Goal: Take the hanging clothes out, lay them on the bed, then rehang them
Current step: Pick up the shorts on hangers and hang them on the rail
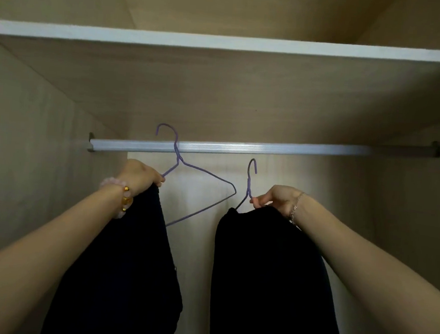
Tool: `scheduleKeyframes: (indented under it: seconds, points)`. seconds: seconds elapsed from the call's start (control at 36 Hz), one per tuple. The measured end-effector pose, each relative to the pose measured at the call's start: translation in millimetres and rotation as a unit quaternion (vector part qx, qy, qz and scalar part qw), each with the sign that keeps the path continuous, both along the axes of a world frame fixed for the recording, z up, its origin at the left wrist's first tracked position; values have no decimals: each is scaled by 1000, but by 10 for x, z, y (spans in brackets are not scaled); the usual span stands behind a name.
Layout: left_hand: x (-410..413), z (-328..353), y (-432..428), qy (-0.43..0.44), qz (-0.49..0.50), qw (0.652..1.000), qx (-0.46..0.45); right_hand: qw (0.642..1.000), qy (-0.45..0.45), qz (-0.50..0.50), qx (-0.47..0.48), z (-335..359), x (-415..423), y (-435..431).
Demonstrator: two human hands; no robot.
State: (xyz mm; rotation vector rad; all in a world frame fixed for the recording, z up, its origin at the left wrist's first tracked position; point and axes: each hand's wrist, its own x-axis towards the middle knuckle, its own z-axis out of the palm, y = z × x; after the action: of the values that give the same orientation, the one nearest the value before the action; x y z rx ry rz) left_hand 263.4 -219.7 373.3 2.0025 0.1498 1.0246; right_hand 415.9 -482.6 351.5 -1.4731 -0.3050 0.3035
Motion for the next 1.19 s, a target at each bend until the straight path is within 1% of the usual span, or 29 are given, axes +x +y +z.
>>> scheduleKeyframes:
  seconds: [0.06,0.17,0.39,0.5,0.56,0.61,0.72,0.86,0.97,1.03,1.08,1.11,1.19]
  points:
    - [32,5,19,-1,0,1000,1,1000,4,-12,18,-18,75,21]
    - [74,-3,48,-3,-4,1000,4,999,-20,-26,44,126,178,58]
    - [91,-5,199,-28,-2,1000,7,998,-40,36,25,607,148,55]
    - [83,-10,281,-34,-2,999,-3,994,-51,63,67,726,59,52]
    - [69,-11,309,-36,0,999,-5,993,-63,74,72,743,2,43]
    - [52,-15,322,-37,0,999,-6,993,-70,73,58,729,-32,29]
    - [31,-32,320,-39,1,999,-14,997,-49,54,27,588,-46,-2]
    - [12,-79,301,-41,-1,999,-23,992,-103,29,-60,323,-24,-38]
    - [-14,-150,298,-32,-1,999,-25,994,-98,36,-23,260,-73,-75]
    - [-39,-191,296,-32,-4,999,-22,994,-110,21,-22,265,-154,-75]
    - [-78,-225,295,-34,-6,999,-22,984,-158,-18,-78,278,-252,-79]
    - [-100,-238,295,-36,-5,999,-20,974,-189,-50,-115,283,-295,-88]
    - [-171,-277,309,-35,-6,999,-13,928,-280,-122,-211,277,-433,-98]
